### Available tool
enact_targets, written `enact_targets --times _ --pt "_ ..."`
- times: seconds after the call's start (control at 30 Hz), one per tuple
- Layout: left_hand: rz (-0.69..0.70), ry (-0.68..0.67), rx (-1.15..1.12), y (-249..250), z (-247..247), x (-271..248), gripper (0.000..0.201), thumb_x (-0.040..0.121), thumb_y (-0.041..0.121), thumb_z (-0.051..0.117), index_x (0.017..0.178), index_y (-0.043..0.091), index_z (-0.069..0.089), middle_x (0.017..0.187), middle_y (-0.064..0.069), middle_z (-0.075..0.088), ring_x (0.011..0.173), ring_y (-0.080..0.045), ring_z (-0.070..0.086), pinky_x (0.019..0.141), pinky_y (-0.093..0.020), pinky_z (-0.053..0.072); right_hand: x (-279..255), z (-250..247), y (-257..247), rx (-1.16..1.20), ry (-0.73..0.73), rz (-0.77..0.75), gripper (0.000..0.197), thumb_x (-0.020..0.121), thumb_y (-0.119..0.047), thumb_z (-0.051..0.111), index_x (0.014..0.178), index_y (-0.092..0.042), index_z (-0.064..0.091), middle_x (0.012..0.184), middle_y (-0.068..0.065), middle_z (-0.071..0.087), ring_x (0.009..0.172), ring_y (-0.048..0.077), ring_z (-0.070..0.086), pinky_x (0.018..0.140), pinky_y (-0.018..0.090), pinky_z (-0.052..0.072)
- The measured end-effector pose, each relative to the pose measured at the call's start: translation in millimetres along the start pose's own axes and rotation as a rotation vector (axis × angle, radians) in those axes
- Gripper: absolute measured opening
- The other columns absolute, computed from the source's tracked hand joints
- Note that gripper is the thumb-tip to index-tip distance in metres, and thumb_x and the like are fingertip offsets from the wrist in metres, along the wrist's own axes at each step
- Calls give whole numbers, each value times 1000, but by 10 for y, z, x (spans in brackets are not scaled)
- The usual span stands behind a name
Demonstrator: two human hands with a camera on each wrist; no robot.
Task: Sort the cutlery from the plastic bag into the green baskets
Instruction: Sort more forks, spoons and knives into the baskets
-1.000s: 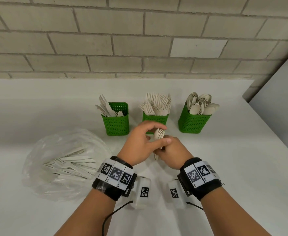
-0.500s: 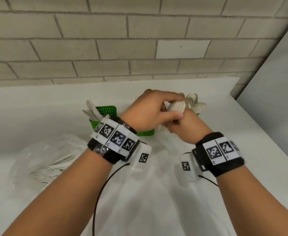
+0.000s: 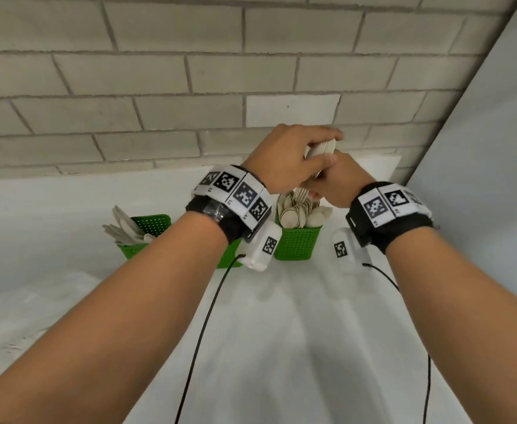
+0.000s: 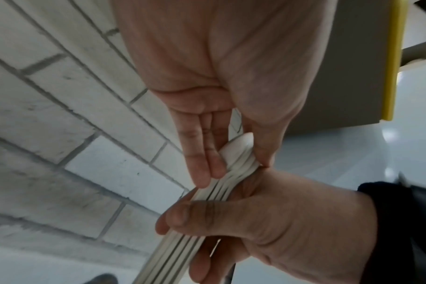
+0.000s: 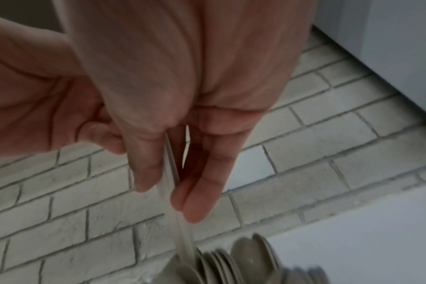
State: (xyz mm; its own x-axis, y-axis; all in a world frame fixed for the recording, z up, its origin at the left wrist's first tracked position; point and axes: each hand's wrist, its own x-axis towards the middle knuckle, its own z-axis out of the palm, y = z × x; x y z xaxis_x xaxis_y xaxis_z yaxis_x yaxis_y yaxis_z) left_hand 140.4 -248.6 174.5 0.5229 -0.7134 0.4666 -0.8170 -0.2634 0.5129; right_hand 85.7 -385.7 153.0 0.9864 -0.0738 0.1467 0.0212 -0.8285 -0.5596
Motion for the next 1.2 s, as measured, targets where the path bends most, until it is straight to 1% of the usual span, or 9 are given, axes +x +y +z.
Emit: enact_targets --times 0.07,0.2,0.33,0.4,0.5,0.67,0.83,1.0,1.2 --pt "-62 0 9 -67 108 -4 36 94 28 63 129 24 63 115 5 70 64 24 50 69 0 35 61 98 119 -44 -40 -28 15 89 -21 65 89 -6 62 80 12 67 76 29 66 72 39 54" --pt "-177 73 39 -158 283 -47 31 94 27 60 124 21 64 72 5 63 55 4 54 70 -24 49 118 140 393 -68 -82 -13 29 83 -19 72 108 -10 59 94 0 57 82 13 55 67 21 44" --pt "-176 143 285 -192 441 -51 36 96 29 49 127 12 57 104 -8 69 92 -27 61 82 -40 49 75 -56 357 378 149 -102 58 84 -8 58 139 -18 45 136 0 46 120 9 46 94 21 42" --pt "-189 156 360 -161 527 -37 35 94 24 42 119 4 56 105 -15 67 88 -35 62 72 -43 50 63 -92 232 420 234 -235 55 87 -15 46 143 -16 43 144 -4 41 133 8 38 109 22 33" --pt "-140 98 488 -94 579 -25 33 84 17 39 97 -2 63 85 -18 66 68 -35 61 60 -40 47 67 -6 174 292 102 -336 47 102 -25 34 146 -13 41 154 -2 36 144 8 27 119 22 17" --pt "-259 -52 234 -105 302 41 22 89 18 37 95 9 56 84 -4 63 74 -23 59 65 -31 43 144 -77 311 367 5 -257 45 105 -34 32 147 -18 40 150 0 44 137 9 39 117 29 29" --pt "-213 -113 290 -48 481 44 21 87 6 38 74 6 55 67 -7 52 61 -25 49 57 -31 33 112 -40 322 352 -16 -247 44 106 -34 29 144 -17 45 145 0 50 131 7 44 105 10 30" --pt "-235 -136 278 -59 519 80 20 87 8 41 78 2 58 71 -10 58 61 -22 50 53 -25 33 117 -67 403 328 3 -229 42 105 -34 34 140 -15 50 140 1 54 130 11 48 109 21 33" --pt "-151 -77 281 -56 669 -88 43 82 27 30 80 -1 62 73 -9 57 62 -26 52 62 -37 43 52 -4 422 275 -56 -199 40 105 -32 35 137 -14 51 135 2 57 121 11 52 99 18 35"
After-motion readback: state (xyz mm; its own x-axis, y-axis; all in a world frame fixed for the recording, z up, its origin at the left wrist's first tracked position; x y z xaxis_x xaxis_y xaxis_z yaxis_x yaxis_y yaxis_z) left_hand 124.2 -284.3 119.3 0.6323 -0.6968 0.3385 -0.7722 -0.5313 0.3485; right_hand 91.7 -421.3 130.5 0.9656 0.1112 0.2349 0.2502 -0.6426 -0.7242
